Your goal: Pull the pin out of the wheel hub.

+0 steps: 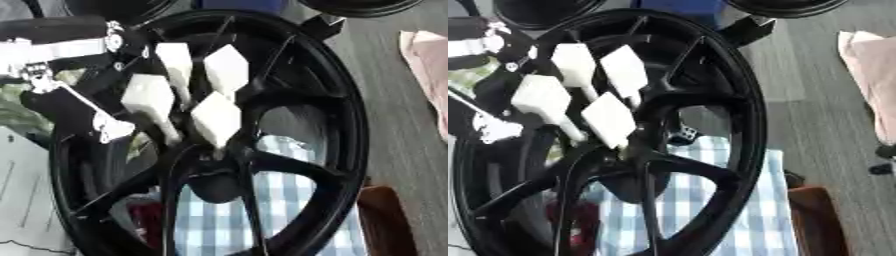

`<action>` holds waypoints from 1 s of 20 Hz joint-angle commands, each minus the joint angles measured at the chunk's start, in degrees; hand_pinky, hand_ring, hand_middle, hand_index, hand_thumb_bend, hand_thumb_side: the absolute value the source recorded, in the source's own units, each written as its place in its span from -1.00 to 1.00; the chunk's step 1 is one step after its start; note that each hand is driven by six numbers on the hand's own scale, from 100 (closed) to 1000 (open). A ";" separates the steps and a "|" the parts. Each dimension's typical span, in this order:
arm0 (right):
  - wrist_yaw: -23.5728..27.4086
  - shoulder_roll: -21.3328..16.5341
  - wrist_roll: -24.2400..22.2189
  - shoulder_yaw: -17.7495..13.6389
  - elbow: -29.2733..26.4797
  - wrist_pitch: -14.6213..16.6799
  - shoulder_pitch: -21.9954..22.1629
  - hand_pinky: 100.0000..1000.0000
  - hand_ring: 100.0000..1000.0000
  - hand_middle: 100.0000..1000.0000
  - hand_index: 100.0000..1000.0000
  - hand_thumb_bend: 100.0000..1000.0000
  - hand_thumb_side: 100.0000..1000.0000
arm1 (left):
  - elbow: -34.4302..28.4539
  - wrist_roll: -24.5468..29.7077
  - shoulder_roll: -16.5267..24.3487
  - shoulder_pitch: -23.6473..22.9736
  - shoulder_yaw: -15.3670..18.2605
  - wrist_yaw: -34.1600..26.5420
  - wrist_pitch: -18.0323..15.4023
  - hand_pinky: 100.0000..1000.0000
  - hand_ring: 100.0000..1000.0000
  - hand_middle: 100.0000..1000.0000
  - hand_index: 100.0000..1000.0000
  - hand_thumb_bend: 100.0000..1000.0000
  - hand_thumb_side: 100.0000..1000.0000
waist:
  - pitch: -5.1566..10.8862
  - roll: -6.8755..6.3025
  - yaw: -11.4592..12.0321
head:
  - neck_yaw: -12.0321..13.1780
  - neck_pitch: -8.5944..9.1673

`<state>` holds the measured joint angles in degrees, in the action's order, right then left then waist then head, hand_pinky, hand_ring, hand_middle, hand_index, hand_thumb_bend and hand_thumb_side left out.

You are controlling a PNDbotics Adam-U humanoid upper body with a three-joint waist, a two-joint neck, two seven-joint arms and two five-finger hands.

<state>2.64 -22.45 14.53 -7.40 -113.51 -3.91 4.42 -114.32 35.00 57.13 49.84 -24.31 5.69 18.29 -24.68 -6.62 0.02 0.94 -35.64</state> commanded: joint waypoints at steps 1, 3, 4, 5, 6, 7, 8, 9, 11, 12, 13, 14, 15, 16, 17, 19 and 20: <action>0.01 -1.06 0.31 -0.47 -1.08 0.02 0.03 0.56 0.04 0.30 0.14 -1.00 0.36 | -0.27 0.19 2.55 0.35 2.46 -1.25 -0.28 0.05 -0.80 -0.98 -0.41 -1.00 -0.93 | 8.52 -0.22 0.09 | -0.27 0.42; 0.00 -1.10 0.39 -0.51 -1.08 -0.02 0.03 0.56 0.04 0.30 0.14 -1.00 0.36 | -0.27 -0.04 2.69 0.33 3.30 -1.88 -0.51 0.05 -0.80 -0.98 -0.41 -1.00 -0.93 | 8.55 -0.27 0.18 | -0.39 0.41; -0.01 -1.12 0.40 -0.52 -1.08 -0.02 0.03 0.56 0.04 0.30 0.14 -1.00 0.36 | -0.27 -0.18 2.71 0.37 3.70 -2.23 -0.57 0.06 -0.80 -0.99 -0.41 -1.00 -0.92 | 8.57 -0.28 0.22 | -0.45 0.46; -0.02 -1.14 0.43 -0.54 -1.08 -0.03 0.03 0.56 0.04 0.30 0.14 -1.00 0.37 | -0.27 -0.35 2.71 0.42 4.10 -2.62 -0.56 0.06 -0.81 -0.99 -0.41 -1.00 -0.92 | 8.58 -0.29 0.26 | -0.49 0.52; -0.03 -1.15 0.46 -0.58 -1.08 -0.04 0.04 0.56 0.04 0.30 0.14 -1.00 0.37 | -0.27 -0.56 2.69 0.47 4.53 -3.07 -0.45 0.06 -0.81 -0.99 -0.42 -1.00 -0.91 | 8.58 -0.30 0.30 | -0.52 0.59; -0.04 -1.15 0.50 -0.61 -1.08 -0.05 0.06 0.56 0.04 0.30 0.14 -1.00 0.37 | -0.27 -0.83 2.63 0.54 5.00 -3.53 -0.31 0.06 -0.81 -0.99 -0.42 -1.00 -0.91 | 8.59 -0.30 0.34 | -0.56 0.67; -0.05 -1.16 0.53 -0.63 -1.08 -0.05 0.07 0.56 0.04 0.30 0.14 -1.00 0.37 | -0.27 -1.05 2.60 0.58 5.34 -3.94 -0.16 0.06 -0.81 -0.99 -0.42 -1.00 -0.91 | 8.60 -0.30 0.36 | -0.59 0.71; -0.05 -1.16 0.55 -0.64 -1.08 -0.06 0.07 0.56 0.04 0.30 0.14 -1.00 0.37 | -0.27 -1.19 2.61 0.60 5.52 -4.23 -0.05 0.06 -0.81 -0.99 -0.42 -1.00 -0.91 | 8.60 -0.31 0.37 | -0.60 0.73; -0.07 -1.15 0.59 -0.69 -1.08 -0.06 0.09 0.56 0.04 0.30 0.14 -1.00 0.38 | -0.27 -2.16 2.39 0.61 7.01 -4.65 0.45 0.06 -0.82 -0.99 -0.42 -1.00 -0.89 | 8.59 -0.26 0.47 | -0.77 0.80; -0.08 -1.15 0.62 -0.73 -1.08 -0.05 0.10 0.56 0.04 0.30 0.14 -1.00 0.38 | -0.27 -2.73 2.44 0.40 7.91 -4.82 0.76 0.06 -0.82 -0.99 -0.42 -1.00 -0.89 | 8.58 -0.25 0.52 | -0.83 0.80; -0.08 -1.15 0.64 -0.75 -1.08 -0.03 0.10 0.56 0.04 0.30 0.14 -1.00 0.38 | -0.27 -3.11 2.55 0.16 8.56 -4.98 0.95 0.06 -0.82 -0.99 -0.42 -1.00 -0.89 | 8.57 -0.25 0.52 | -0.85 0.80; -0.08 -1.16 0.65 -0.75 -1.08 -0.02 0.10 0.56 0.04 0.30 0.14 -1.00 0.38 | -0.27 -3.32 2.63 0.02 8.91 -5.12 1.03 0.06 -0.82 -0.99 -0.42 -1.00 -0.89 | 8.57 -0.25 0.52 | -0.85 0.80; -0.10 -1.16 0.71 -0.84 -1.08 -0.01 0.13 0.56 0.04 0.30 0.14 -1.00 0.37 | -0.27 -3.83 2.94 -0.40 9.75 -4.98 1.35 0.06 -0.81 -0.99 -0.42 -1.00 -0.90 | 8.55 -0.23 0.67 | -0.99 0.72; -0.14 -1.18 0.83 -0.98 -1.08 0.04 0.17 0.56 0.04 0.30 0.14 -1.00 0.37 | -0.27 -4.90 3.54 -1.44 11.35 -4.63 1.91 0.06 -0.82 -0.99 -0.42 -1.00 -0.90 | 8.51 -0.22 0.82 | -1.11 0.65; -0.17 -1.20 0.94 -1.08 -1.08 0.09 0.19 0.56 0.04 0.30 0.14 -1.00 0.37 | -0.27 -6.13 4.21 -2.74 12.98 -4.39 2.45 0.06 -0.82 -0.98 -0.42 -1.00 -0.90 | 8.48 -0.20 0.94 | -1.24 0.63; -0.23 -1.22 1.12 -1.23 -1.08 0.16 0.24 0.56 0.04 0.30 0.14 -1.00 0.37 | -0.27 -8.67 5.48 -5.48 15.94 -4.21 3.67 0.06 -0.82 -0.98 -0.42 -1.00 -0.90 | 8.43 -0.15 1.13 | -1.43 0.63; -0.25 -1.22 1.19 -1.29 -1.08 0.21 0.25 0.56 0.04 0.30 0.14 -1.00 0.37 | -0.27 -9.90 6.04 -6.75 17.24 -4.10 4.20 0.06 -0.82 -0.98 -0.42 -1.00 -0.90 | 8.42 -0.13 1.18 | -1.46 0.63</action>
<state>2.64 -22.47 15.43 -8.12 -113.51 -3.80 4.60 -114.32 26.66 60.35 42.75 -9.78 1.31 21.90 -24.68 -6.62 1.14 -0.36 -35.61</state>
